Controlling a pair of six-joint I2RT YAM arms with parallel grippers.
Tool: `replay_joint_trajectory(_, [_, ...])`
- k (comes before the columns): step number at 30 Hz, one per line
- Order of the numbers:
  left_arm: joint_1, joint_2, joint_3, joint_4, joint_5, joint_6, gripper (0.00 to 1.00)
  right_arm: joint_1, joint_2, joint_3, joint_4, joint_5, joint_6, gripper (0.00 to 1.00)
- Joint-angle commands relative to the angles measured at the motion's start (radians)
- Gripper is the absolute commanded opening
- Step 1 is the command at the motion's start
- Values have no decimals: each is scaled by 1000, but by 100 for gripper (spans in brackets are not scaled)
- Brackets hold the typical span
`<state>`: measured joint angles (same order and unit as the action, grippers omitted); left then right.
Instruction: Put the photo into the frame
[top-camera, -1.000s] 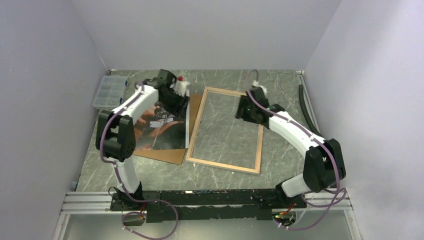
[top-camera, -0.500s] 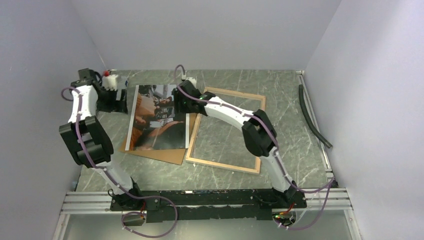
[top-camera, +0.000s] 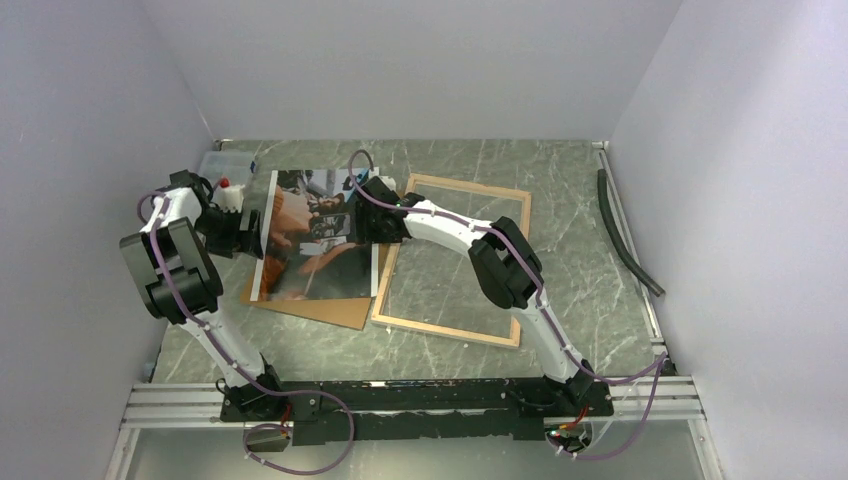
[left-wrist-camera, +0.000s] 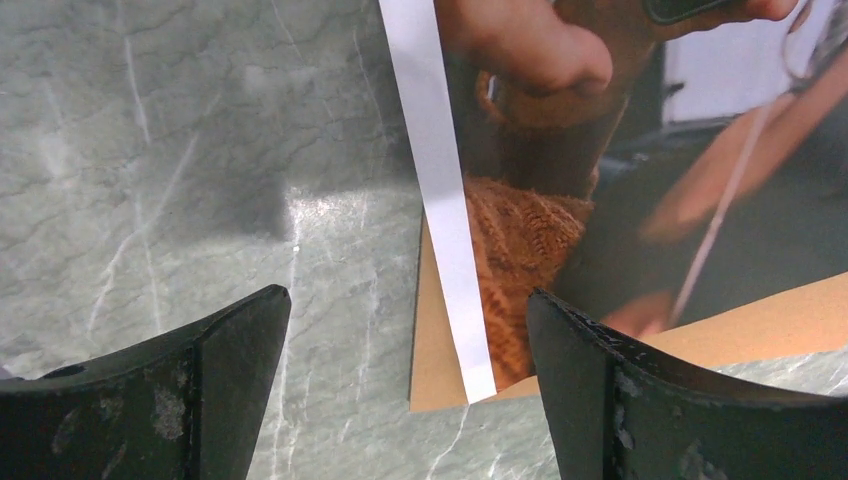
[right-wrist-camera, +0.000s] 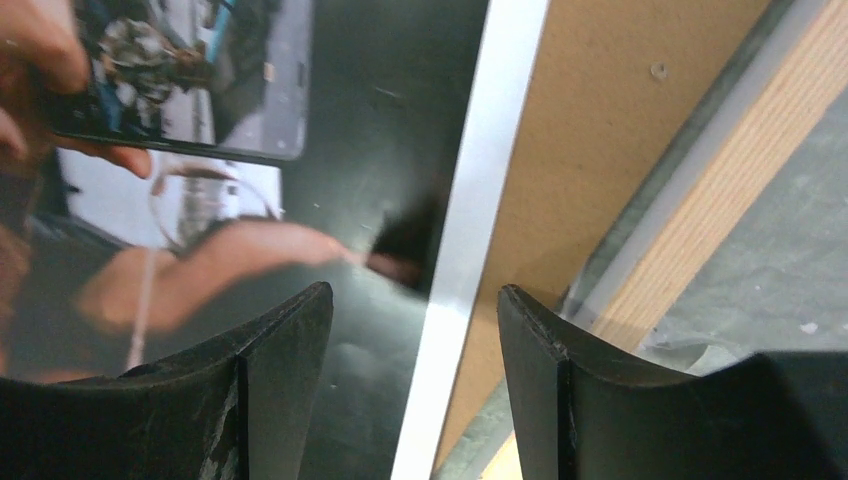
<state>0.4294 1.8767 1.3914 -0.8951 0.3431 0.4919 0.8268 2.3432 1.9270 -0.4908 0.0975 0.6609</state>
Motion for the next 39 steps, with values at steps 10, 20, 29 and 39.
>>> replay_joint_trajectory(10, [-54, 15, -113, 141, 13, 14, 86, -2, -87, -125, -93, 26, 31, 64])
replay_joint_trajectory(20, [-86, -23, -182, 160, 17, 14, 80, 14, -175, -225, -118, -8, 38, 67])
replay_joint_trajectory(29, [-86, -32, -206, 168, 17, 21, 74, 45, -256, -367, 33, -237, 174, 64])
replay_joint_trajectory(39, [-86, -33, -206, 166, 22, 23, 69, 53, -249, -446, 115, -316, 262, 44])
